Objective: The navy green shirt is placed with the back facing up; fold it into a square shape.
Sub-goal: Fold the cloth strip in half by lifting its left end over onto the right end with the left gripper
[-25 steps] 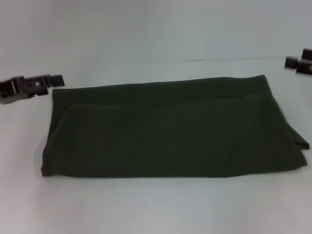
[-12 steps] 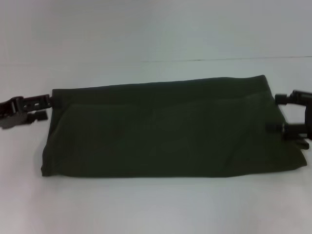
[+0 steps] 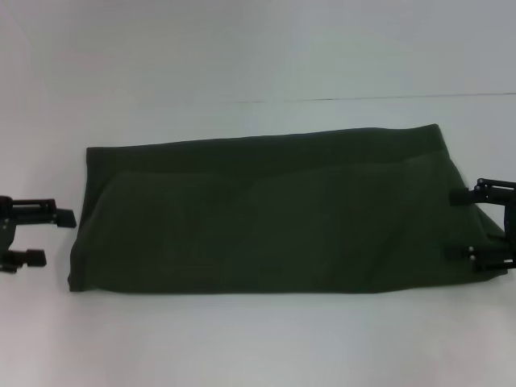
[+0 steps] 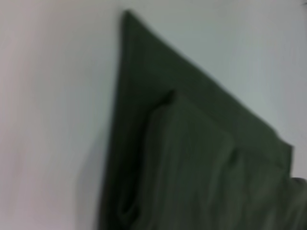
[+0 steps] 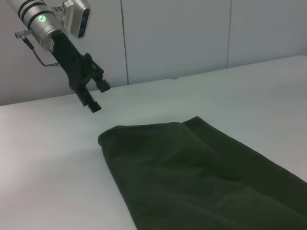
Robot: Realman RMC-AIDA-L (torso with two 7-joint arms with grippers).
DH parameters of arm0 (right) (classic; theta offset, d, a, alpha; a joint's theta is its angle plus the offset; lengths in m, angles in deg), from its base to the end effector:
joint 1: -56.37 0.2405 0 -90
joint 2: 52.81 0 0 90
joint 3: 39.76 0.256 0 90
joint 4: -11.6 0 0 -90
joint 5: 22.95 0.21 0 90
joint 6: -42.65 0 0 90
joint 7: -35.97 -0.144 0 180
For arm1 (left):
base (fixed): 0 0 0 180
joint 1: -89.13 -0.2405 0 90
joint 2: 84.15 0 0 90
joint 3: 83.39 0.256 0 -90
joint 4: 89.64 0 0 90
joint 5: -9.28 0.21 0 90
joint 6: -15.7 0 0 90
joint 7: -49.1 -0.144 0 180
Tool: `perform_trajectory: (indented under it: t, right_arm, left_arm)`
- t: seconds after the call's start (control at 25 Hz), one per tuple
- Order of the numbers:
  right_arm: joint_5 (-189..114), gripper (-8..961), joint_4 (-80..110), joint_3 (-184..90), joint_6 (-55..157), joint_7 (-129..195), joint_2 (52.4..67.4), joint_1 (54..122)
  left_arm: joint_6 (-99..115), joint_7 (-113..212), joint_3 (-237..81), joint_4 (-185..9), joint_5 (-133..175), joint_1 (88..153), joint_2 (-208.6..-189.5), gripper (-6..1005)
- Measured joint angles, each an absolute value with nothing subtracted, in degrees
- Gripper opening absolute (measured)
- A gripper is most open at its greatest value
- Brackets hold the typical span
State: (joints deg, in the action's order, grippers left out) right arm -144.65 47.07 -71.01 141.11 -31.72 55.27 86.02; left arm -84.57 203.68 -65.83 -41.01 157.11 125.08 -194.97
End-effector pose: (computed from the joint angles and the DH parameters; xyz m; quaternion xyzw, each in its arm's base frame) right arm 0.3049 0.3218 0.0796 -0.9626 0.1255 0.1816 0.1569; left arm -0.3110 0.3364 0.1056 -0.6346 -0.7525 -0.1415 0.1051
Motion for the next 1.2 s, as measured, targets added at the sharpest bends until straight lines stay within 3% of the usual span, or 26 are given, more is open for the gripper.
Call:
perform_trajectory:
  t: [1.2]
  right_arm:
    - [-144.86,914,47.20,-71.19,142.15,-30.91,54.54,85.28]
  left_arm:
    - [-68.77,207.88,-64.08,-54.49,160.97,125.61,-195.12,891]
